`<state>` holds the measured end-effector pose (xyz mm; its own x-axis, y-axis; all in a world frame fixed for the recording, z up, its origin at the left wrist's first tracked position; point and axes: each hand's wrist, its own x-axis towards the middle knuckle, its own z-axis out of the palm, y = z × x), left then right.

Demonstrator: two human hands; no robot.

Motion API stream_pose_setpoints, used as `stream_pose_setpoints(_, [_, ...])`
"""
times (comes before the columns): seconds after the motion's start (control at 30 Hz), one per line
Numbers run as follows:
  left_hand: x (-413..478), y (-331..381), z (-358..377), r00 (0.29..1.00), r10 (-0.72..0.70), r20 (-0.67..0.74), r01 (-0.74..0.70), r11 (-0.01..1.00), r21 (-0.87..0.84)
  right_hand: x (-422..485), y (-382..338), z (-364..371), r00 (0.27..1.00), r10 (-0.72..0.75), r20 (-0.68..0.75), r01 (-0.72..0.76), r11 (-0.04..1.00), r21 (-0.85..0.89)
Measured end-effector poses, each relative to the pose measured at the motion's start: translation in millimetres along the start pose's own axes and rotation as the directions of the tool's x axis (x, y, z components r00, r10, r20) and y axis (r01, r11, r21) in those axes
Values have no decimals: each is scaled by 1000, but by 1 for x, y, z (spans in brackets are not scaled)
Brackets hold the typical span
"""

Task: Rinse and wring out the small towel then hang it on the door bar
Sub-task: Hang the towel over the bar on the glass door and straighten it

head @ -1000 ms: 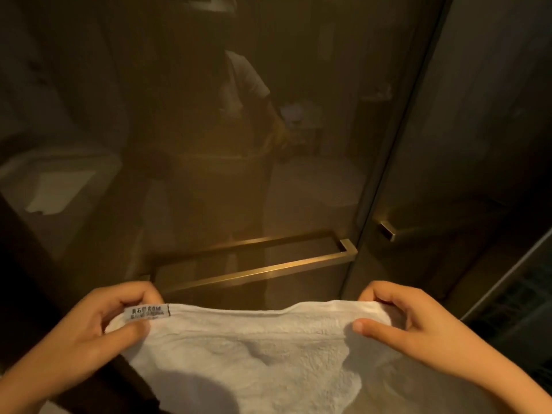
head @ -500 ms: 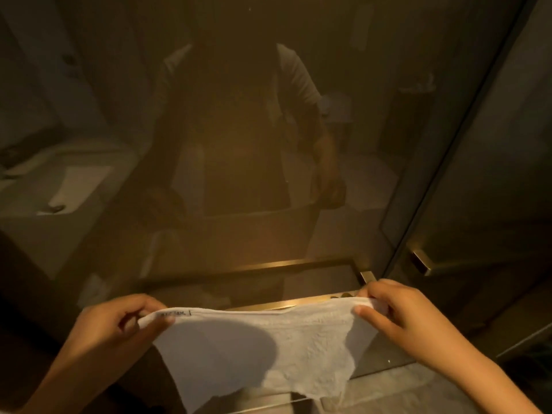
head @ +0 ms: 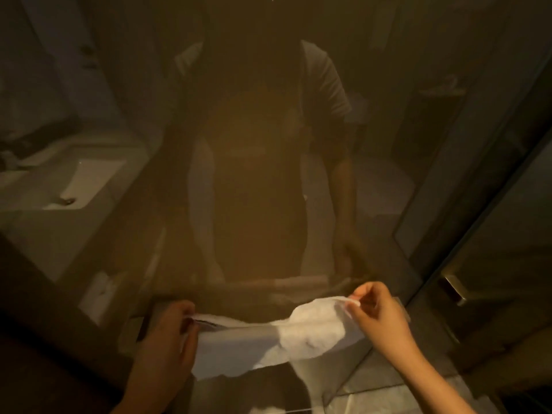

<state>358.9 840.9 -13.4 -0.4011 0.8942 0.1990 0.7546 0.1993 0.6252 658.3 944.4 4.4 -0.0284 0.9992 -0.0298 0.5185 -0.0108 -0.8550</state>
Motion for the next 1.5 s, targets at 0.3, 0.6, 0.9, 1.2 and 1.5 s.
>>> stream_pose_setpoints(0.3, [-2, -8, -3, 951, 158, 265, -223, 946, 236, -2, 10, 0, 946, 31, 322, 187, 760, -623])
stream_pose_setpoints(0.6, [-48, -59, -15, 996, -80, -29, 78, 996, -42, -18, 63, -38, 985, -126, -121, 86, 953, -289])
stream_pose_setpoints(0.9, [-31, -52, 22, 838, -391, 382, 525, 768, -366, -19, 81, -27, 878, 215, 428, -310, 936, 164])
stream_pose_setpoints(1.2, [-26, -50, 26, 771, -455, 447, 637, 556, -533, -11, 80, -6, 916, 249, 313, -327, 918, 226])
stream_pose_setpoints(1.5, [-30, -44, 36, 838, -479, 260, 545, 744, -388, 9, 89, 9, 947, 209, 245, -250, 957, 147])
